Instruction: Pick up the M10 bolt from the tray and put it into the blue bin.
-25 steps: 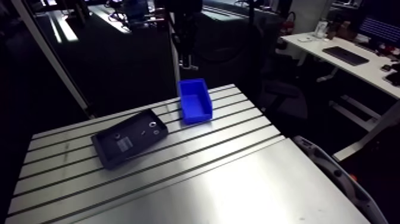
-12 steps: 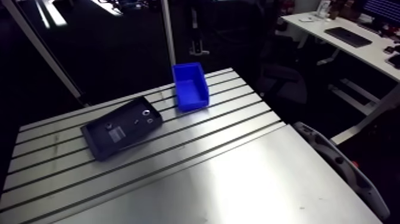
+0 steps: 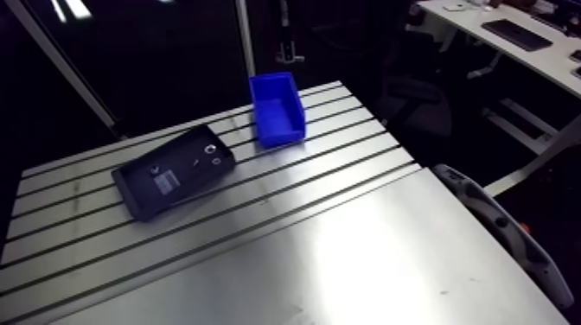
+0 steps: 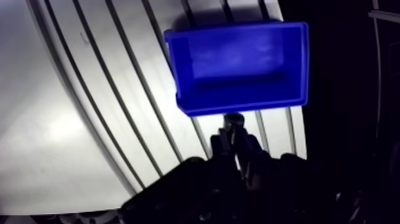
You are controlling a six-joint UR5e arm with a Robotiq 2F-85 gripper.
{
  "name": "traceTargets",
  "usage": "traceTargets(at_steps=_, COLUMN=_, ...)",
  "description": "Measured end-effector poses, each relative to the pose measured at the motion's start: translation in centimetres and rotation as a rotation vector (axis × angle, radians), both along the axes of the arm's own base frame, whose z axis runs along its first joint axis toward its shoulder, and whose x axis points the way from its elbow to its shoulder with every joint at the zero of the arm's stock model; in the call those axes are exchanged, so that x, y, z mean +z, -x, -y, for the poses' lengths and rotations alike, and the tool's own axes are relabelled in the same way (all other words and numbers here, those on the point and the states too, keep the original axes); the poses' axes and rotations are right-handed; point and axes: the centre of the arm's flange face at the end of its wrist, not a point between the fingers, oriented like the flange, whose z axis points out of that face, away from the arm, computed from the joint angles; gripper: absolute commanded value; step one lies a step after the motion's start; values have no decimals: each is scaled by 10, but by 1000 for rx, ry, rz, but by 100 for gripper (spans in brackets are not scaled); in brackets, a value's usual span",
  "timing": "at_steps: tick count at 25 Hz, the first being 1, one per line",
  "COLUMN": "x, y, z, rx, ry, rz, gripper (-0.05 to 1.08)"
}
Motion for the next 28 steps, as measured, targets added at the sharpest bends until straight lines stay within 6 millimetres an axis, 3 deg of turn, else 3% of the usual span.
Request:
traceTargets(at_steps=12, x=-23, y=11, z=4, rx=-6, ry=19, rz=-6, gripper=107)
traceTargets(at_steps=28, x=-67, y=25, z=11, rx=-35, ry=28, rz=19, gripper=107)
